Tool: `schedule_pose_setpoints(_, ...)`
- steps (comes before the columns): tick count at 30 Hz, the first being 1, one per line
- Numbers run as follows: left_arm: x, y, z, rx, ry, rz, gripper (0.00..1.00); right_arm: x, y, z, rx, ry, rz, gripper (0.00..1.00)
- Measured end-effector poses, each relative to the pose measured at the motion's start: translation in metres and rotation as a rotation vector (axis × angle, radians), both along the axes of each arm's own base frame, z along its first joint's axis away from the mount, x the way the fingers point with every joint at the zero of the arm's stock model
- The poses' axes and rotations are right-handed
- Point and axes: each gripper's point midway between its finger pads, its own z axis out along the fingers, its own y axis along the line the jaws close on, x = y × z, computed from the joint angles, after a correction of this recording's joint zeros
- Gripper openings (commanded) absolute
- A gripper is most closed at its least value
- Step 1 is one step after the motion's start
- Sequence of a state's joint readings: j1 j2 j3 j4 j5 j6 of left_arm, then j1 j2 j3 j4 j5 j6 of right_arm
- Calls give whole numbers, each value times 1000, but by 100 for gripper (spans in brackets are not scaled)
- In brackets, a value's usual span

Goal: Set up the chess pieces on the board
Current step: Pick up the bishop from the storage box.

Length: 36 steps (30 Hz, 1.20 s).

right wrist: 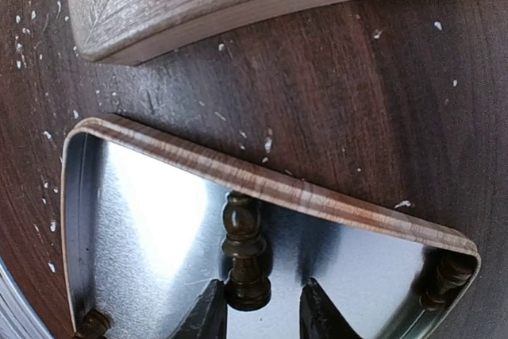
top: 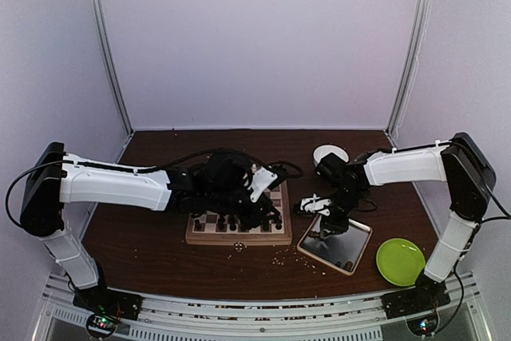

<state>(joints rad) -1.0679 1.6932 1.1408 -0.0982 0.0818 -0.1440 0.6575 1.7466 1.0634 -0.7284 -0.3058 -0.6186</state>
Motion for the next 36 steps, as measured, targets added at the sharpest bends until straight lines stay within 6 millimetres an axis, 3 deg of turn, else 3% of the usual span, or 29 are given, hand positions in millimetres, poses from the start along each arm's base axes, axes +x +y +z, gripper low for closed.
schedule_pose_setpoints(14, 0, 0, 0, 0, 0, 1, 36, -3, 9, -4, -11, 2, 19, 27)
schedule_pose_setpoints(20, -1, 2, -5, 9, 5, 0, 36, -1, 7, -6, -26, -9, 19, 14)
schedule_pose_setpoints(24, -2, 3, -7, 13, 7, 1, 36, -1, 6, -1, -21, -20, 16, 12)
schedule_pose_setpoints(27, -1, 3, -7, 11, 8, 1, 38, -3, 8, 17, 25, -39, 15, 12)
schedule_pose_setpoints(30, -3, 0, -4, -10, 15, -11, 40, -5, 15, 53, 133, -80, 16, 12)
schedule_pose_setpoints(36, -16, -20, 19, -142, 45, -126, 40, -20, 32, 108, 344, -87, 48, 12)
